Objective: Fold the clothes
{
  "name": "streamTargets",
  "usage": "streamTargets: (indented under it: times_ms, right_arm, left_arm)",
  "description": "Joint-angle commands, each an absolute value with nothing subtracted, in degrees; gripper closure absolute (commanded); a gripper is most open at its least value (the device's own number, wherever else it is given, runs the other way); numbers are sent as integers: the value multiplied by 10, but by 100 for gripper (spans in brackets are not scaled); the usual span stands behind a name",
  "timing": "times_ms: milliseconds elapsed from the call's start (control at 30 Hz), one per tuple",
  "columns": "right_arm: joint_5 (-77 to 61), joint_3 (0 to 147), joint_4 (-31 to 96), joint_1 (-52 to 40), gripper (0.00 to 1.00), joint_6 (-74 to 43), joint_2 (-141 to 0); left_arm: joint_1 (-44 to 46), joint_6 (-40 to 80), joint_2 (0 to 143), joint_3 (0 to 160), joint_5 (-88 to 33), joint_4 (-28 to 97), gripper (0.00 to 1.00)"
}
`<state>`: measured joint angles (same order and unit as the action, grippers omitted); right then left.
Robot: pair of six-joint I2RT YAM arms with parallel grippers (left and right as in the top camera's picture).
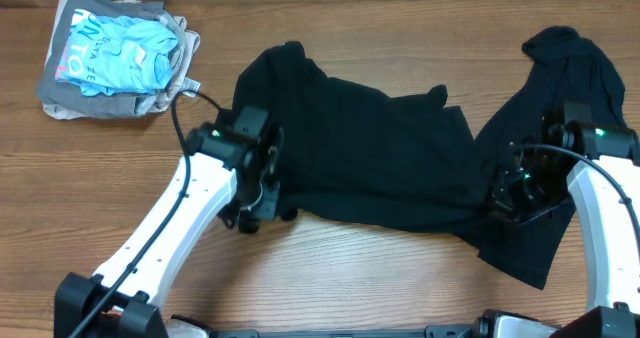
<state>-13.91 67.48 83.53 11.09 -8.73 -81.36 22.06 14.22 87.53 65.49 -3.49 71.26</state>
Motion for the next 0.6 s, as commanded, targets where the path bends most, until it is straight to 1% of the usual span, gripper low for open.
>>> streamTargets:
  times_ms: [0,133,267,400,567]
  right_arm:
    - [-131,675,794,110,96,-123,-804]
    - [-131,675,737,110,96,-138,-805]
    - [-131,675,701,110,96,-138,-806]
    - [-131,675,682,110,96,-138,-816]
    - [-142,675,658,109,96,-138,-858]
  left_arm:
    - [214,185,869,600,-38,651,96]
    - [185,185,869,587,-25,568,96]
    - [173,184,869,588,-10,514,96]
    - [172,180,869,591,-5,492,96]
    - [172,177,869,613,38,488,96]
